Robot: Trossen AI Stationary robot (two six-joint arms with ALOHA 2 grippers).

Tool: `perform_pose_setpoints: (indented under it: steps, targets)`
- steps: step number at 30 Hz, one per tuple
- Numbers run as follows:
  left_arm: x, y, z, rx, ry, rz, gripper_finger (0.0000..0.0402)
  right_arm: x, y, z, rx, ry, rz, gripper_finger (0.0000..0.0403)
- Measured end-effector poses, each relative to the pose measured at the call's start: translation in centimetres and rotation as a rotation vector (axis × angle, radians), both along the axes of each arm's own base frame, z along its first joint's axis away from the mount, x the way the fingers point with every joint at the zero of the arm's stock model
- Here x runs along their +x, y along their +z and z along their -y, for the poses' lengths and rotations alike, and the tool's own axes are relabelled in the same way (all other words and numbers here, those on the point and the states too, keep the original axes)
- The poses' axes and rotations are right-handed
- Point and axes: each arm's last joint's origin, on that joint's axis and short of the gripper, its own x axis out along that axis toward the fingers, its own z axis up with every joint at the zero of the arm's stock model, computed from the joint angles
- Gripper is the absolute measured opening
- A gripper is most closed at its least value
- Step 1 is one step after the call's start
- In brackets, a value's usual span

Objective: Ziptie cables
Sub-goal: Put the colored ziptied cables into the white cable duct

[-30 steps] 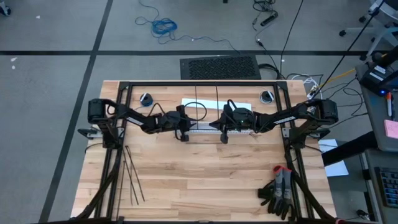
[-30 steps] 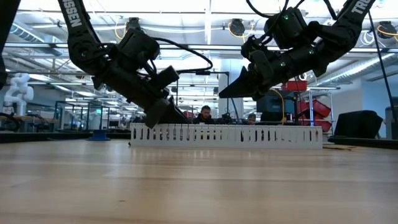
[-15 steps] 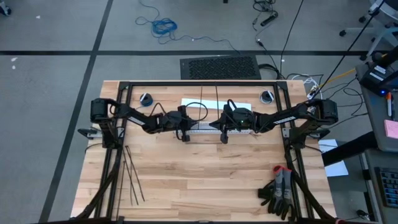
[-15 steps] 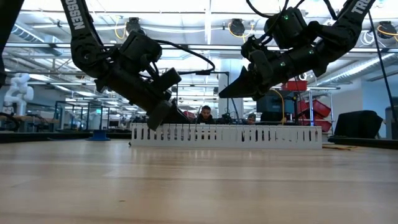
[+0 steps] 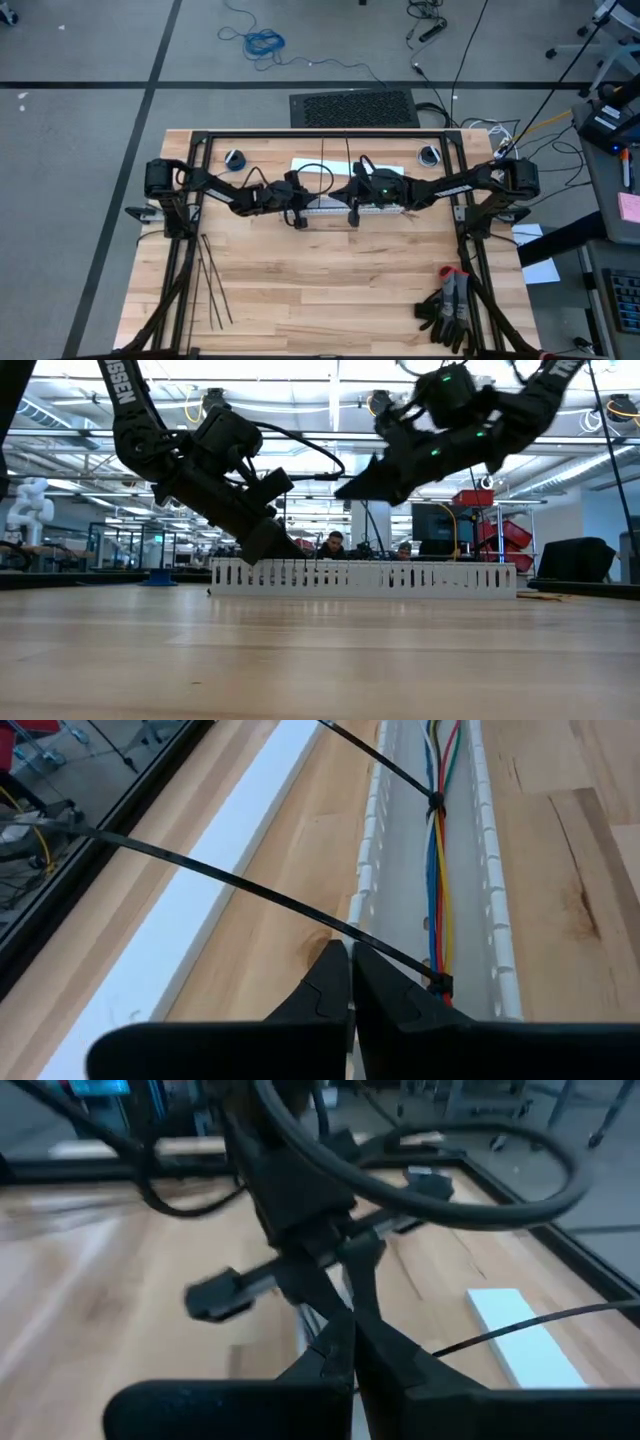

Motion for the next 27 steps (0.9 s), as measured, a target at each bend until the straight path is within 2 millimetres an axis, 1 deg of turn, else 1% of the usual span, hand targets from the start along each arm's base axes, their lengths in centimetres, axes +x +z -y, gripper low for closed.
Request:
perform_pose_setpoints:
  steps: [4, 6, 8, 12, 16, 19, 27]
  targets:
    - [0.0, 0.0, 0.1, -0.012, 0.016, 0.002, 0.0003, 2.3, -0.6, 1.0, -0.011, -0.009, -0.087, 0.0]
    - [0.0, -0.1, 0.2, -0.018, 0.023, -0.002, 0.0003, 3.5, -1.3, 1.3, -0.011, -0.007, -0.136, 0.0]
    - [0.0, -0.1, 0.2, -0.027, 0.036, -0.007, 0.0003, 4.5, -1.9, 1.5, -0.009, -0.002, -0.175, 0.0]
    - [-0.1, -0.2, 0.6, -0.02, 0.047, -0.024, 0.0003, 6.2, -2.3, 1.7, -0.019, 0.009, -0.22, 0.0]
    - [0.0, -0.2, 1.1, -0.005, 0.04, -0.03, 0.0002, 6.9, -2.8, 2.1, -0.03, -0.016, -0.292, 0.0]
    - [0.0, -0.2, 1.4, 0.0, 0.036, -0.033, 0.0002, 7.2, -2.8, 2.3, -0.034, -0.029, -0.316, 0.0]
    - [0.0, -0.3, 2.2, 0.001, 0.003, -0.041, 0.0002, 7.0, -3.1, 2.7, -0.017, -0.052, -0.351, 0.0]
